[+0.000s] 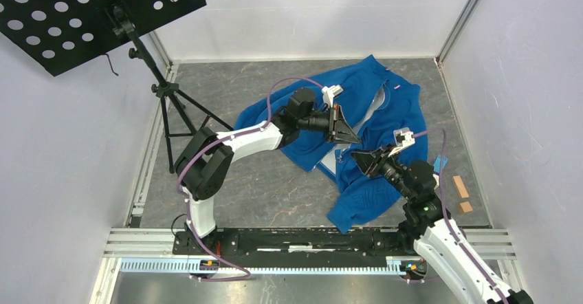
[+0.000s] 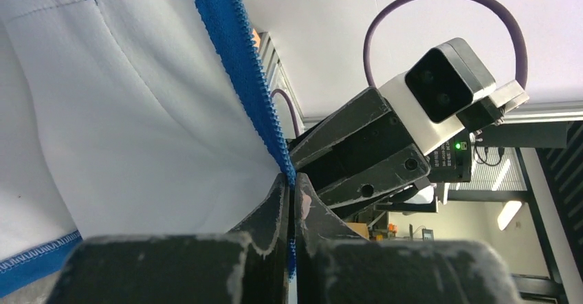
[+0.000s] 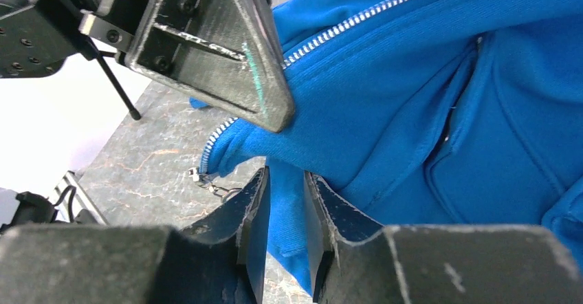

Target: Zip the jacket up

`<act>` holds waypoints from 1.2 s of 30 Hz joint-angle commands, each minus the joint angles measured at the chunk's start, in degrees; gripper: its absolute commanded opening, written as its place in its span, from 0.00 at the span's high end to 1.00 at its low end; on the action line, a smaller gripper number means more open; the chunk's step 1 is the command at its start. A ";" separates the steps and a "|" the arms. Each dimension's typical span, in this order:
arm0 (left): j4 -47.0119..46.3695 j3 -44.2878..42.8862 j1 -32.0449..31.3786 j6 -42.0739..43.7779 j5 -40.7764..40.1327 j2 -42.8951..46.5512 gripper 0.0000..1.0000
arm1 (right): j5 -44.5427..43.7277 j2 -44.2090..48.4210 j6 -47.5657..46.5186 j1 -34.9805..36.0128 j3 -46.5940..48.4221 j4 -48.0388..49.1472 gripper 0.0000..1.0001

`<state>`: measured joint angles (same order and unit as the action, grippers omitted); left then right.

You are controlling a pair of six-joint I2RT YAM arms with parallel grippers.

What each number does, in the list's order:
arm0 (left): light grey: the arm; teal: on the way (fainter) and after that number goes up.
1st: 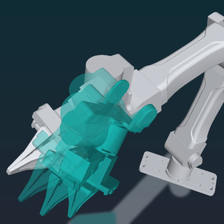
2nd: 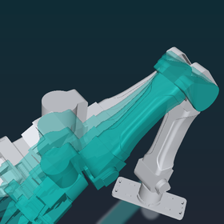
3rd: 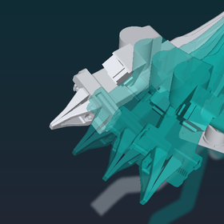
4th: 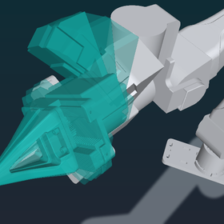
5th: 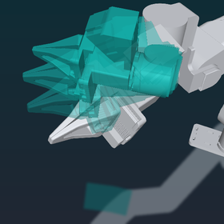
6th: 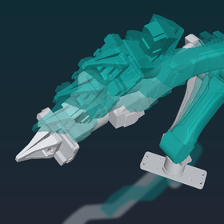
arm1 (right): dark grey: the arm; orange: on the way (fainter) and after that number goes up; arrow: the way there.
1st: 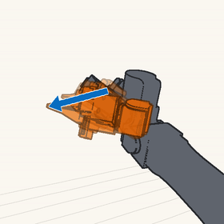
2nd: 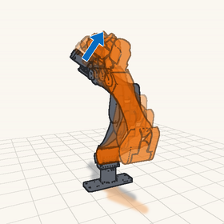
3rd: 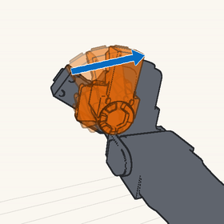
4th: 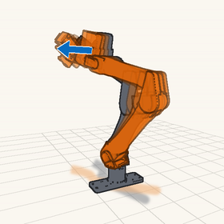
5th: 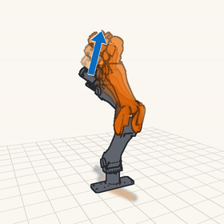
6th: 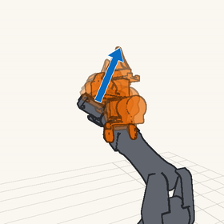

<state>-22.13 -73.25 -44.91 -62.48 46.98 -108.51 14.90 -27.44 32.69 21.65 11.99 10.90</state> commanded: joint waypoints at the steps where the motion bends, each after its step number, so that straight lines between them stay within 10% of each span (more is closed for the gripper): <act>1: 4.80 -2.90 0.19 5.40 2.86 4.50 0.98 | -3.04 -1.52 -3.30 -0.18 2.23 -2.24 0.70; 23: 15.45 -6.12 -0.31 10.95 4.51 6.64 0.98 | -5.16 7.27 -1.82 -0.18 2.61 -14.67 0.19; 33: 16.65 -5.53 -0.71 11.71 4.18 6.81 0.97 | 1.40 0.11 0.92 -0.18 0.38 -2.74 0.30; 36: 19.22 -5.41 -0.80 13.87 2.10 6.82 0.89 | 1.36 0.37 1.12 -0.13 -0.55 -1.88 0.46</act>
<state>-5.21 -77.84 -45.12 -53.04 48.53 -104.86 14.61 -27.22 32.67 21.63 12.71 4.14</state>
